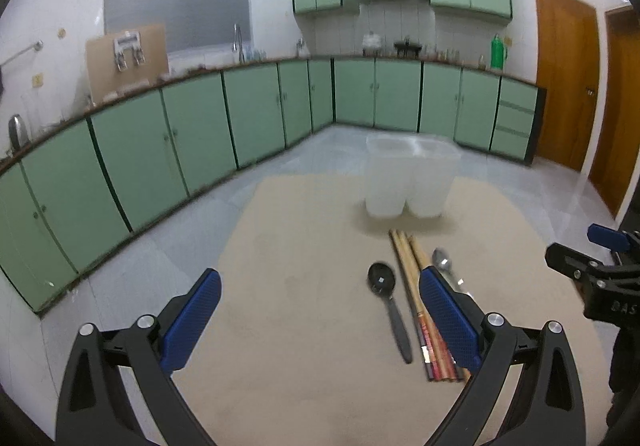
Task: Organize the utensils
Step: 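Grasp the steel spoon with the right tool while the left tool approaches the black spoon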
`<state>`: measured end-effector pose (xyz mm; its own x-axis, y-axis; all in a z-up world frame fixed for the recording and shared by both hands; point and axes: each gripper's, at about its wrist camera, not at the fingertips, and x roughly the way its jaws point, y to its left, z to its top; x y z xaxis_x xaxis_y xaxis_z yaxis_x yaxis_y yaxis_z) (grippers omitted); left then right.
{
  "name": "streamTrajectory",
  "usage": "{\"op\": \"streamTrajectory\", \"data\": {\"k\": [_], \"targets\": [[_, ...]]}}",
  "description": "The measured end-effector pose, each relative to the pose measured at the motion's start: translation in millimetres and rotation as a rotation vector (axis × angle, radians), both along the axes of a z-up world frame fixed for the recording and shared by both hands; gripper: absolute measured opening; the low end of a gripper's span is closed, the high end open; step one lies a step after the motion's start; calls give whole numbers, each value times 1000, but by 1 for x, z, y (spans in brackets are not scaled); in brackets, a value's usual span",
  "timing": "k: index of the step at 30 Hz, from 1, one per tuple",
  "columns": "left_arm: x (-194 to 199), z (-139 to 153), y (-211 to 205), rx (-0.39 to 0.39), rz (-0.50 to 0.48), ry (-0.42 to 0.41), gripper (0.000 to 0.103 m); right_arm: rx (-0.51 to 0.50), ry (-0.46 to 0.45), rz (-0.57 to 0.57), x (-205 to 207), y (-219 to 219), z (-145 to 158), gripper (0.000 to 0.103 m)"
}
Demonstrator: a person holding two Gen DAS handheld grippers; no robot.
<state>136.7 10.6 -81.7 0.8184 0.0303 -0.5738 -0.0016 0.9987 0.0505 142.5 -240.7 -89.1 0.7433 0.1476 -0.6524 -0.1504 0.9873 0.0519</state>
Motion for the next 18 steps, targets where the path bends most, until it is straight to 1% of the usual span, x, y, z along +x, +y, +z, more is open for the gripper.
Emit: {"op": "streamTrajectory", "data": {"k": [2,7,9,10,11,12,15,18], "targets": [[22,-18,3,-7,9,57,97,-12,44,5,24,5,-17,98],[60,-51,9,-31,17,150,97,-20,147,33,74,19,-57,97],[68,-59,13,-43,20,170,97,-24,172,50,85,21,-68,92],[74,-63,14,-49,21,182,97,-25,189,55,92,22,-74,87],[79,-67,14,-53,21,192,97,-22,205,59,97,23,-78,79],[80,-68,13,-55,19,200,97,-16,222,65,103,24,-83,76],[89,-75,10,-55,8,219,97,-22,254,77,116,25,-94,74],[94,-80,8,-58,-4,233,97,-27,280,98,123,26,-103,66]]}}
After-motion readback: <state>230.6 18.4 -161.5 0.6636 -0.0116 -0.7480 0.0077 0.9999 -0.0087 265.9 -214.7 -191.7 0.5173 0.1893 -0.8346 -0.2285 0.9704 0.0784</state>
